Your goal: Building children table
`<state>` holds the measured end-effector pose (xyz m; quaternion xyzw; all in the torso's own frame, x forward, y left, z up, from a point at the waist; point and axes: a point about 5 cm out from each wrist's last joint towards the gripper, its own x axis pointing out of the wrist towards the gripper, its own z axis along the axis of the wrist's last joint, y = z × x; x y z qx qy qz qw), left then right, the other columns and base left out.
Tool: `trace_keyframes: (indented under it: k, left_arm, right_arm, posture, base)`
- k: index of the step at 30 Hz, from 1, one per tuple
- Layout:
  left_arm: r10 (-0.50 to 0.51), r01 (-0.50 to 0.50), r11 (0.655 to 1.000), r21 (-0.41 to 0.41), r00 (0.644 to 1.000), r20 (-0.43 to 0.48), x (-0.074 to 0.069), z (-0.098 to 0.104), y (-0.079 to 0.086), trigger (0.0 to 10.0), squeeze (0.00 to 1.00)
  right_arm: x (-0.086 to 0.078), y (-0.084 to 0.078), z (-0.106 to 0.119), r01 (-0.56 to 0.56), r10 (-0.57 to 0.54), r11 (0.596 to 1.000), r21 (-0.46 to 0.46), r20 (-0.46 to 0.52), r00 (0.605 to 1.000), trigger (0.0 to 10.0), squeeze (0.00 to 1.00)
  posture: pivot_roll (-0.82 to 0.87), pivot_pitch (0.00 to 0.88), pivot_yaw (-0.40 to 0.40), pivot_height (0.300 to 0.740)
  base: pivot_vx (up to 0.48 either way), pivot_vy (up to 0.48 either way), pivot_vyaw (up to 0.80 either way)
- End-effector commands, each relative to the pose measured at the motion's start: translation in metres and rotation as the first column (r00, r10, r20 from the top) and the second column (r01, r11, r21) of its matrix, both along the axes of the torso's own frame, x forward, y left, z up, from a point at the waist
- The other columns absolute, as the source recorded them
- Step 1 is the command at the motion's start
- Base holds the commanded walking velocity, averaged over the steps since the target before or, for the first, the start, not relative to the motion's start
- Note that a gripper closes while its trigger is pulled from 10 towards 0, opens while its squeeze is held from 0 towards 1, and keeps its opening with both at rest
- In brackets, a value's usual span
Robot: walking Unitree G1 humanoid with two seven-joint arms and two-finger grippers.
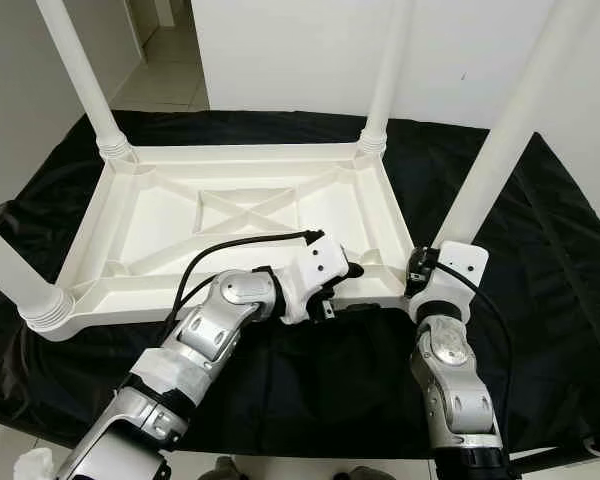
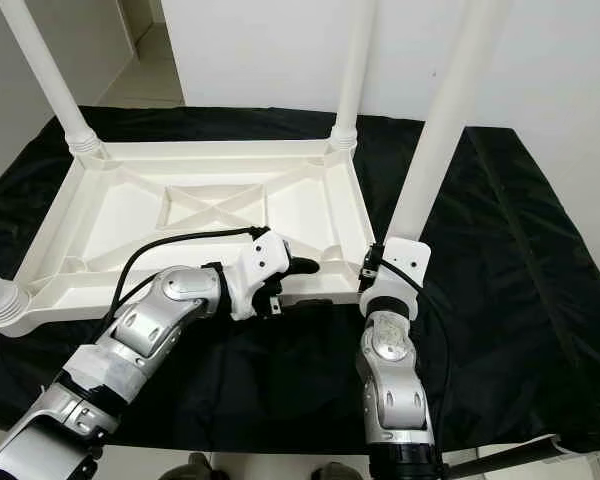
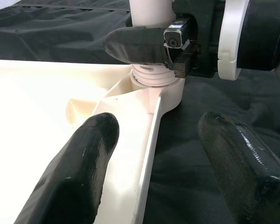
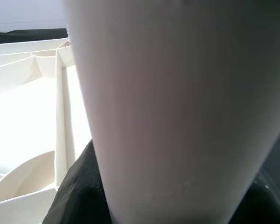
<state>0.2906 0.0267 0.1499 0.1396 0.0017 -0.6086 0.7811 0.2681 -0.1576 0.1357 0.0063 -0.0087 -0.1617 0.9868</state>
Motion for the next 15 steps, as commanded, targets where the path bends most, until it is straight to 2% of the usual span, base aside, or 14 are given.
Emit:
trace_keyframes:
  k: [1, 2, 3, 4, 11, 12, 13, 14, 15]
  left_arm:
    - [0.015, -0.015, 1.000, 0.007, 1.000, 0.011, 0.0025, 0.0002, 0.0014, 10.0, 0.00]
    - [0.015, -0.015, 1.000, 0.006, 1.000, 0.012, 0.0027, 0.0005, 0.0014, 10.0, 0.00]
    - [0.014, -0.014, 1.000, 0.004, 1.000, 0.013, 0.0029, 0.0010, 0.0012, 10.0, 0.00]
    - [0.015, -0.015, 1.000, 0.004, 1.000, 0.014, 0.0029, 0.0012, 0.0011, 10.0, 0.00]
    - [0.016, -0.016, 1.000, 0.003, 1.000, 0.015, 0.0029, 0.0016, 0.0009, 10.0, 0.00]
    - [0.015, -0.015, 1.000, 0.001, 1.000, 0.016, 0.0024, 0.0016, 0.0006, 10.0, 0.00]
    - [0.015, -0.015, 1.000, 0.001, 1.000, 0.016, 0.0024, 0.0016, 0.0006, 10.0, 0.00]
    - [0.013, -0.013, 1.000, 0.000, 1.000, 0.016, 0.0018, 0.0015, 0.0002, 10.0, 0.00]
    - [0.011, -0.011, 1.000, -0.002, 1.000, 0.017, 0.0012, 0.0014, -0.0004, 10.0, 0.00]
  right_arm:
    - [-0.0055, -0.0041, -0.0051, 0.090, -0.089, 0.995, 0.052, -0.028, 0.996, 10.0, 0.00]
    - [-0.0053, -0.0019, -0.0047, 0.075, -0.074, 0.995, 0.068, -0.022, 0.997, 10.0, 0.00]
    - [-0.0054, -0.0008, -0.0032, 0.067, -0.066, 0.996, 0.063, -0.013, 0.998, 10.0, 0.35]
    - [-0.0054, 0.0012, -0.0024, 0.040, -0.040, 0.996, 0.075, -0.002, 0.999, 10.0, 1.00]
    - [-0.0065, 0.0002, 0.0006, -0.010, 0.008, 0.998, 0.067, 0.027, 1.000, 10.0, 1.00]
    - [-0.0071, -0.0025, 0.0005, -0.048, 0.047, 0.997, 0.056, 0.028, 0.999, 10.0, 0.84]
    - [-0.0071, -0.0025, 0.0005, -0.048, 0.047, 0.997, 0.056, 0.028, 0.999, 10.0, 0.84]
    - [-0.0078, -0.0036, -0.0005, -0.115, 0.113, 0.992, 0.043, 0.030, 0.993, 10.0, 0.00]
    - [-0.0088, -0.0055, -0.0027, -0.164, 0.163, 0.986, 0.039, 0.024, 0.986, 10.0, 0.00]
  posture:
    - [-0.06, 0.000, 0.023, 0.740]
    - [-0.06, 0.000, 0.023, 0.740]
    - [-0.06, 0.000, 0.022, 0.740]
    - [-0.06, 0.000, 0.022, 0.740]
    - [-0.05, 0.000, 0.015, 0.740]
    - [-0.05, 0.000, 0.014, 0.740]
    - [-0.05, 0.000, 0.014, 0.740]
    - [-0.06, 0.000, 0.012, 0.740]
    - [-0.06, 0.000, 0.011, 0.740]
  base:
    - [0.000, 0.000, 0.00]
    - [0.000, 0.000, 0.00]
    - [0.000, 0.000, 0.00]
    - [0.000, 0.000, 0.00]
    - [0.000, 0.000, 0.00]
    - [0.000, 0.000, 0.00]
    - [0.000, 0.000, 0.00]
    - [0.000, 0.000, 0.00]
    - [0.000, 0.000, 0.00]
